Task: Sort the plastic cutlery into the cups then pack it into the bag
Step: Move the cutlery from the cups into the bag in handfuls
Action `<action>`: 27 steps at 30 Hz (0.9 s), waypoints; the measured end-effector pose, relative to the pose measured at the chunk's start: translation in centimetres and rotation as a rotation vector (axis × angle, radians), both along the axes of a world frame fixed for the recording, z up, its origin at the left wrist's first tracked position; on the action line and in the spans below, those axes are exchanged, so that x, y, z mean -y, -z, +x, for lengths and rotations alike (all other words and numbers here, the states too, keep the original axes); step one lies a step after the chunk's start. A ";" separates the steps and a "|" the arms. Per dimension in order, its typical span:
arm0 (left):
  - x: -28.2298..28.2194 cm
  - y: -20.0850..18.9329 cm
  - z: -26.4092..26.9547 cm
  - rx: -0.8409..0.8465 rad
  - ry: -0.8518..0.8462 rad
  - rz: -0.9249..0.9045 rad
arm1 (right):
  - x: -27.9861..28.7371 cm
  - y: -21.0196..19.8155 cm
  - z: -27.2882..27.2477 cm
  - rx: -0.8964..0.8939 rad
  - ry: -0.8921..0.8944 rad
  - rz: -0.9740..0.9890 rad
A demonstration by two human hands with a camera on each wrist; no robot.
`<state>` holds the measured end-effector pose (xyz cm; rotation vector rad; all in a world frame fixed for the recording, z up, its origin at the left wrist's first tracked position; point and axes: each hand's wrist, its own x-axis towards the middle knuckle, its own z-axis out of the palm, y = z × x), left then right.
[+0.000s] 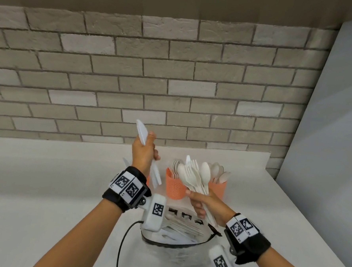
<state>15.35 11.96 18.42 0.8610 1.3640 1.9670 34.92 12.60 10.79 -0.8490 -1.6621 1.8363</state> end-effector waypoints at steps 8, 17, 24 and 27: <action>2.1 2.6 2.2 0.010 0.434 -0.276 | -0.3 -0.5 -0.4 -0.316 -0.379 -0.372; 1.9 1.2 2.9 -0.131 0.481 -0.329 | -0.4 -0.2 0.1 -0.180 -0.324 -0.303; 1.1 1.1 3.7 -0.268 0.233 -0.253 | -0.8 -0.4 0.2 -0.159 -0.314 -0.322; 0.7 1.2 3.4 -0.132 0.234 -0.198 | -1.1 -0.3 0.3 -0.165 -0.306 -0.334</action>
